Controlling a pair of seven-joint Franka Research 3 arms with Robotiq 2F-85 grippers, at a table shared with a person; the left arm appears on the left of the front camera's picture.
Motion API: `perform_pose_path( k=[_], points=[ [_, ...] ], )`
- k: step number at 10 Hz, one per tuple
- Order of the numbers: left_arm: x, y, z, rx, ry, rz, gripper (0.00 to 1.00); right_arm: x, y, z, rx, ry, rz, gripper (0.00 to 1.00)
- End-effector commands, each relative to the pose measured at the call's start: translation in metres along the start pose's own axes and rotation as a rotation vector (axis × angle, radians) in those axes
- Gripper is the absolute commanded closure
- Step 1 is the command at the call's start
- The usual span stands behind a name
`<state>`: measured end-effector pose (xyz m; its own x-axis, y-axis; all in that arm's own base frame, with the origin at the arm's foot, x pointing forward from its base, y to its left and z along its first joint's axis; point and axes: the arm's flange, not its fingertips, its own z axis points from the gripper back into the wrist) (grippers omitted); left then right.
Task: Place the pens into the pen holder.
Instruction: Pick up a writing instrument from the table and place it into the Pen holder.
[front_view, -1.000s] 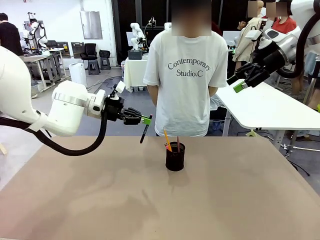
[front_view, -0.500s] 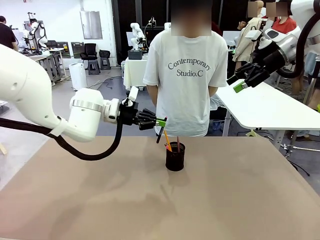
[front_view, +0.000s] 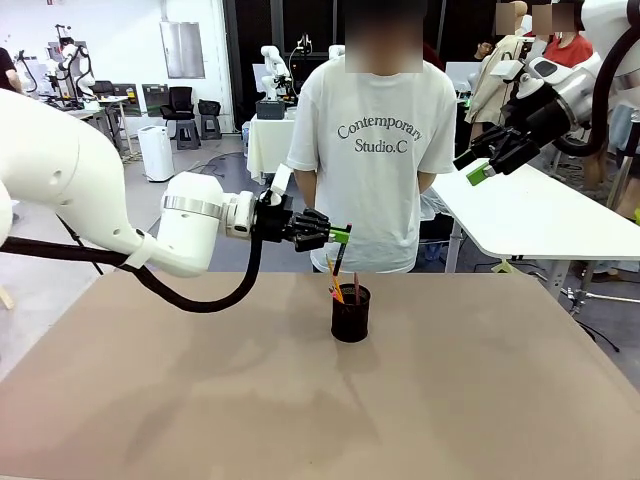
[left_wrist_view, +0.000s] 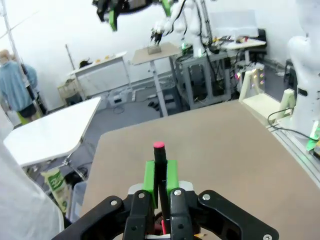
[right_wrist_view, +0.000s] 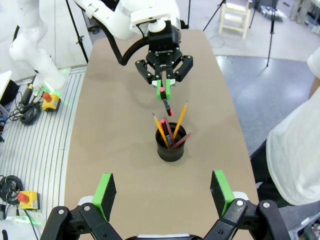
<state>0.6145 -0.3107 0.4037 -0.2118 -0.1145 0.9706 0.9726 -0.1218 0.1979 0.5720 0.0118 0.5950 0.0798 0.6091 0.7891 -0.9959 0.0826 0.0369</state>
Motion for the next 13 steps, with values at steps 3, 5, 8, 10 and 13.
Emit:
perform_pose_path(
  k=[3, 5, 8, 10, 13],
  points=[
    [-0.007, 0.018, 0.010, -0.097, -0.188, 0.071, 1.00, 0.003, 0.001, 0.000, 0.000, 0.000, 0.002, 0.00],
    [-0.016, 0.019, 0.012, -0.092, -0.206, 0.096, 1.00, 0.003, 0.001, 0.000, 0.000, 0.000, 0.002, 0.00],
    [-0.041, 0.025, 0.013, -0.099, -0.199, 0.149, 1.00, 0.003, 0.001, 0.000, 0.000, 0.000, 0.002, 0.00],
    [-0.049, 0.029, 0.008, -0.105, -0.182, 0.161, 1.00, 0.003, 0.001, 0.000, 0.000, 0.000, 0.002, 0.00],
    [-0.056, 0.033, 0.000, -0.121, -0.195, 0.178, 1.00, 0.003, 0.001, 0.000, 0.000, 0.000, 0.002, 0.00]
  ],
)
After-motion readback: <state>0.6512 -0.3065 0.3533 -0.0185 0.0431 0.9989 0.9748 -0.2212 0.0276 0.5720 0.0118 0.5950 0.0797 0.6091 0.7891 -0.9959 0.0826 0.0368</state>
